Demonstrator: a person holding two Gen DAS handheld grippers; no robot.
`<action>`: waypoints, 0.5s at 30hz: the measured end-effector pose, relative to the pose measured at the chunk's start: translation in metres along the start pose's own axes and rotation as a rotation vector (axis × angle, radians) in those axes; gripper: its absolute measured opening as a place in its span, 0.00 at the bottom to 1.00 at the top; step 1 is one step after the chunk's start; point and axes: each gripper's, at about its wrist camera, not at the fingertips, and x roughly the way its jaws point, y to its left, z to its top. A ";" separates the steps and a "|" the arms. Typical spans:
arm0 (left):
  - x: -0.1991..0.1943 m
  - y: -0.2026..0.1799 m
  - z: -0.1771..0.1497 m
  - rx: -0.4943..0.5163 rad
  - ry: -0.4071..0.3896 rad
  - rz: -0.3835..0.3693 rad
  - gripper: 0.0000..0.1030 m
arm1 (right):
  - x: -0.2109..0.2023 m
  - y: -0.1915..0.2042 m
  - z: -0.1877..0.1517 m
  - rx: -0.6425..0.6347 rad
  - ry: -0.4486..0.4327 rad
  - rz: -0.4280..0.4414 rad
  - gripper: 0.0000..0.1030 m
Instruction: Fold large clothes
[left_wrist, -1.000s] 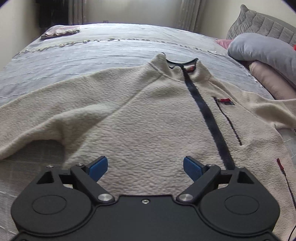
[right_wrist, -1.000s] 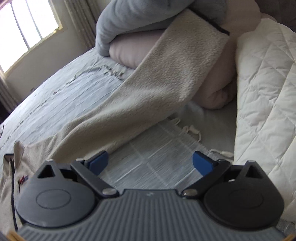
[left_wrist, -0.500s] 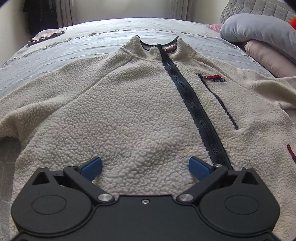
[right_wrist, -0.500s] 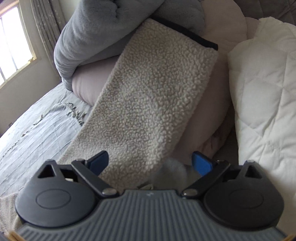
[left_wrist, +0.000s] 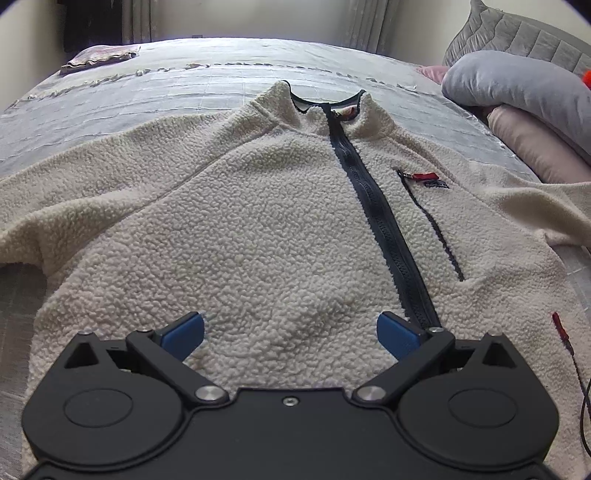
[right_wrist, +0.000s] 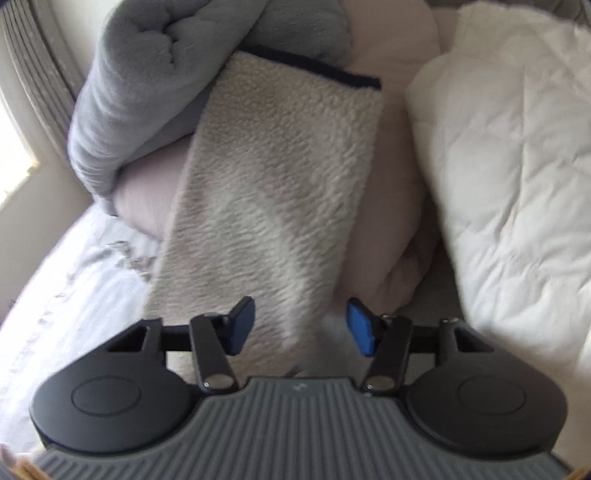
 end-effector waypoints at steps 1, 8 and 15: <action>-0.001 0.001 0.000 -0.003 0.000 -0.001 0.98 | 0.003 -0.001 -0.001 0.020 0.023 0.040 0.51; -0.006 0.008 -0.004 0.017 0.005 0.011 0.98 | 0.031 -0.002 -0.009 0.066 0.072 0.027 0.74; -0.004 0.016 0.001 -0.010 0.000 -0.010 0.98 | 0.024 0.009 -0.017 -0.019 0.000 0.136 0.16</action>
